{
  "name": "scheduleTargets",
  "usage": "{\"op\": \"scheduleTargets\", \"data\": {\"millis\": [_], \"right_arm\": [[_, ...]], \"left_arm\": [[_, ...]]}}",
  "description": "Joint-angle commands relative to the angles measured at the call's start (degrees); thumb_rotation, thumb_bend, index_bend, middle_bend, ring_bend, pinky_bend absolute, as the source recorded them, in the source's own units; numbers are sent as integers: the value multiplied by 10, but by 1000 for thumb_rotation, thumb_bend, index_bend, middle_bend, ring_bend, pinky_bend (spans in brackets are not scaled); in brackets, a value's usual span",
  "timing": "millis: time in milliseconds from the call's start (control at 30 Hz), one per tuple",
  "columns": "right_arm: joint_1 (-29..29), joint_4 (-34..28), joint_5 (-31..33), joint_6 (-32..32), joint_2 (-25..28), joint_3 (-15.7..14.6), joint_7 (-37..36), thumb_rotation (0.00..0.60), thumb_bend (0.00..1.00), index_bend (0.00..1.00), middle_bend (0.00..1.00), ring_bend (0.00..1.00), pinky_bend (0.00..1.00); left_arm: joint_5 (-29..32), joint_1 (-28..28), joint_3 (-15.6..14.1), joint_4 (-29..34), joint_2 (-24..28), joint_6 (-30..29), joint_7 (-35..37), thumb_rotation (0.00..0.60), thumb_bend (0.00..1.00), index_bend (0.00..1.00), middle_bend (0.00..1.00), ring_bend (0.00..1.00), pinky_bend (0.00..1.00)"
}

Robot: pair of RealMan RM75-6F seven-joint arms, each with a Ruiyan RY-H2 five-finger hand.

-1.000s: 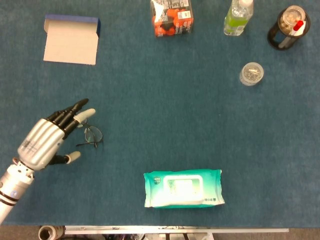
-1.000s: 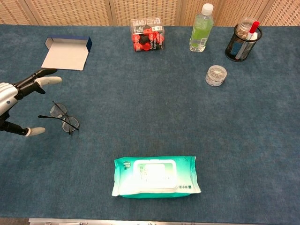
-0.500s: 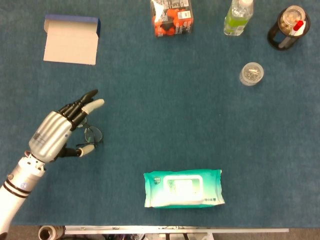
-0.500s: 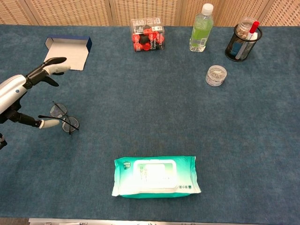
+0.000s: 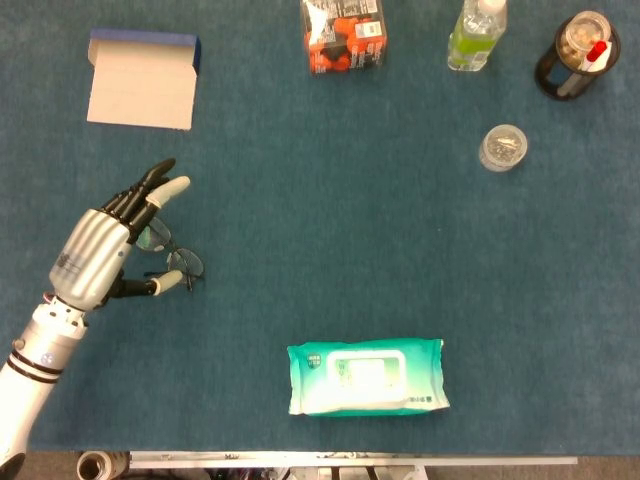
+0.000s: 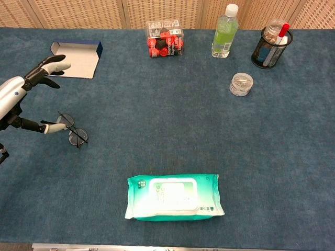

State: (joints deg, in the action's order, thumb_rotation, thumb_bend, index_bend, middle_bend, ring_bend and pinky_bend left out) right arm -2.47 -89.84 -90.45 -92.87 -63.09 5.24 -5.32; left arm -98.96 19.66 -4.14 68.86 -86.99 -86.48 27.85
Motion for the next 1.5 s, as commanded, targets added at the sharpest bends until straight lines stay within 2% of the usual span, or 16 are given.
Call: {"op": "scheduleTargets", "data": {"millis": [33, 800, 1500], "right_arm": [[0, 0, 0, 1, 0, 0, 0, 600, 411, 586, 398, 365, 445], [1, 0, -1, -1, 1, 0, -1, 600, 411, 586, 398, 365, 445], [2, -1, -2, -4, 2, 0, -4, 600, 411, 586, 398, 365, 445]], "left_arm": [[8, -2, 5, -1, -4, 3, -3, 600, 23, 86, 0, 141, 253], [67, 2, 40, -20, -36, 52, -49, 600, 23, 86, 0, 141, 245], [67, 12, 42, 12, -27, 72, -55, 600, 23, 86, 0, 134, 237]]}}
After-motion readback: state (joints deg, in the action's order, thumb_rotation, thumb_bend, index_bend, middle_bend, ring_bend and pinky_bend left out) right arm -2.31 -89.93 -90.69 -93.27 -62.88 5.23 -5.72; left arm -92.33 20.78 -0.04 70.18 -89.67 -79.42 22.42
